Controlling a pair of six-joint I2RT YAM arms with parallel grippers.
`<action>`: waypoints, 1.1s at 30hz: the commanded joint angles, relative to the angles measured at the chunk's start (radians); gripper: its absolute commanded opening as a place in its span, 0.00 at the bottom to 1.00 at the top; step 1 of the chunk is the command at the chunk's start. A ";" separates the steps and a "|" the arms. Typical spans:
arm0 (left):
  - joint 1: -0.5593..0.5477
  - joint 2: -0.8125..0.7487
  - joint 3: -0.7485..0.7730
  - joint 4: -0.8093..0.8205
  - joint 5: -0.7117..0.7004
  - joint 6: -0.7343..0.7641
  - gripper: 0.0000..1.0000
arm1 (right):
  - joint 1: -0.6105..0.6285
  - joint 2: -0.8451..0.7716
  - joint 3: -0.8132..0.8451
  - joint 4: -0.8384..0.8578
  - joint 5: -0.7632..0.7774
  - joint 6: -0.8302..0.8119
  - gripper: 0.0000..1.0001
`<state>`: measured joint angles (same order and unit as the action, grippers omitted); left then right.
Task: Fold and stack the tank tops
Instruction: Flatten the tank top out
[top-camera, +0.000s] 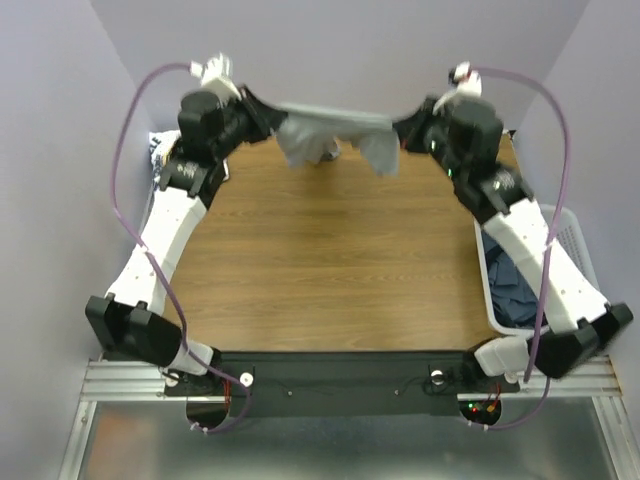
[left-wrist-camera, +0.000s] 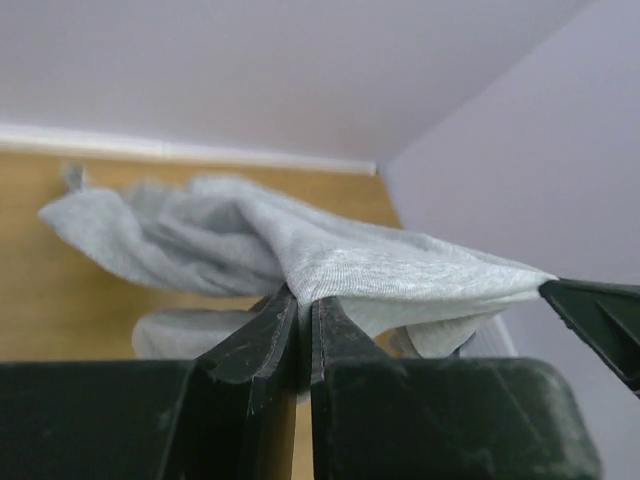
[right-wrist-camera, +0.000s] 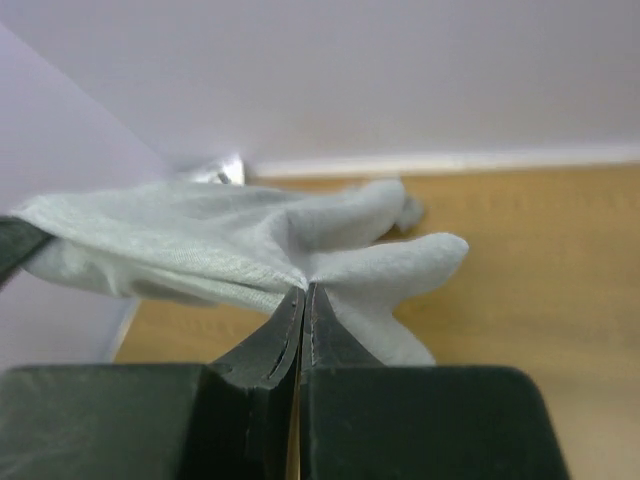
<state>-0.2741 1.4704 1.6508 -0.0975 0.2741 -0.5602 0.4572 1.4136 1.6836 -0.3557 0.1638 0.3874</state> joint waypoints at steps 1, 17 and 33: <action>0.013 -0.090 -0.354 0.091 0.010 -0.049 0.00 | -0.026 -0.154 -0.391 -0.069 0.091 0.091 0.00; -0.014 -0.037 -0.672 0.260 -0.101 -0.067 0.80 | -0.026 -0.073 -0.665 -0.069 0.180 0.179 0.83; 0.001 -0.376 -1.025 0.141 -0.484 -0.276 0.59 | 0.458 0.362 -0.392 0.118 0.169 0.102 0.59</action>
<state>-0.2855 1.1820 0.6537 0.0818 -0.0677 -0.7891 0.8997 1.7050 1.1881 -0.3290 0.3054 0.5610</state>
